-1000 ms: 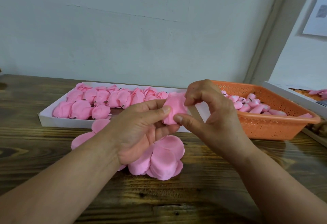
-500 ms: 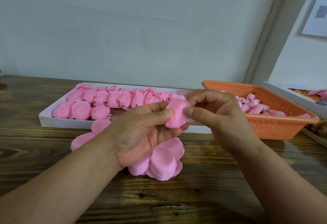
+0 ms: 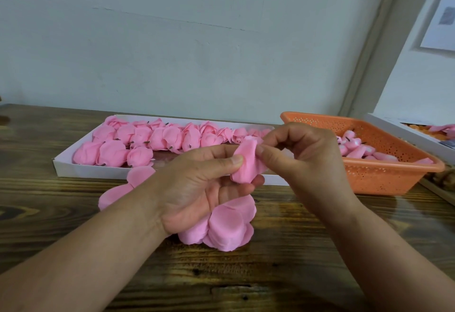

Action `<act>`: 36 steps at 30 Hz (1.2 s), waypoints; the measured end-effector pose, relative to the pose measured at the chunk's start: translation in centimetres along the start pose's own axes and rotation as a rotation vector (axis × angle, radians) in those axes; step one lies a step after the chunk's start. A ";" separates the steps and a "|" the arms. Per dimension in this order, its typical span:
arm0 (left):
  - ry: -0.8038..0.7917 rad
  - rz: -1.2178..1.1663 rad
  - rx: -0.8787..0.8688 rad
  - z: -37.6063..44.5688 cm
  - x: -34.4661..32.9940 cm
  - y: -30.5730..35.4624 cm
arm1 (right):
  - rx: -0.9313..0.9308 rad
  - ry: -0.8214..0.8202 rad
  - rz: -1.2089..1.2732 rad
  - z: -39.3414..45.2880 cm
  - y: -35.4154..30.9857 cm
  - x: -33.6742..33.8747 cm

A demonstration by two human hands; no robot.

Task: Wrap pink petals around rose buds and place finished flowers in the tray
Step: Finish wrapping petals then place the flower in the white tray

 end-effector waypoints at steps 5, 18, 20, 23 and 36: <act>0.023 0.085 -0.047 0.1 -0.1 -0.2 | -0.096 0.053 0.063 -0.2 -0.3 -0.5; 0.102 0.256 -0.135 0.3 0.2 -1.0 | -0.312 -0.218 0.193 0.2 0.6 -0.8; 0.095 0.282 -0.141 0.3 0.2 -1.1 | -0.307 -0.216 0.175 0.2 0.7 -0.7; 0.078 0.319 -0.132 0.4 0.3 -1.2 | -0.280 -0.207 0.146 0.4 0.7 -0.5; -0.096 0.516 -0.121 0.9 1.6 0.7 | -0.220 -0.182 0.248 0.8 0.8 0.3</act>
Point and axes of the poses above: each hand's wrist, its own z-axis towards the middle knuckle, its own x-axis out of the back of the hand, y = z × x, the point moved 2 cm from there along z, towards the middle knuckle, and after that the axes turned 15 degrees about -x, right-handed, at the moved point
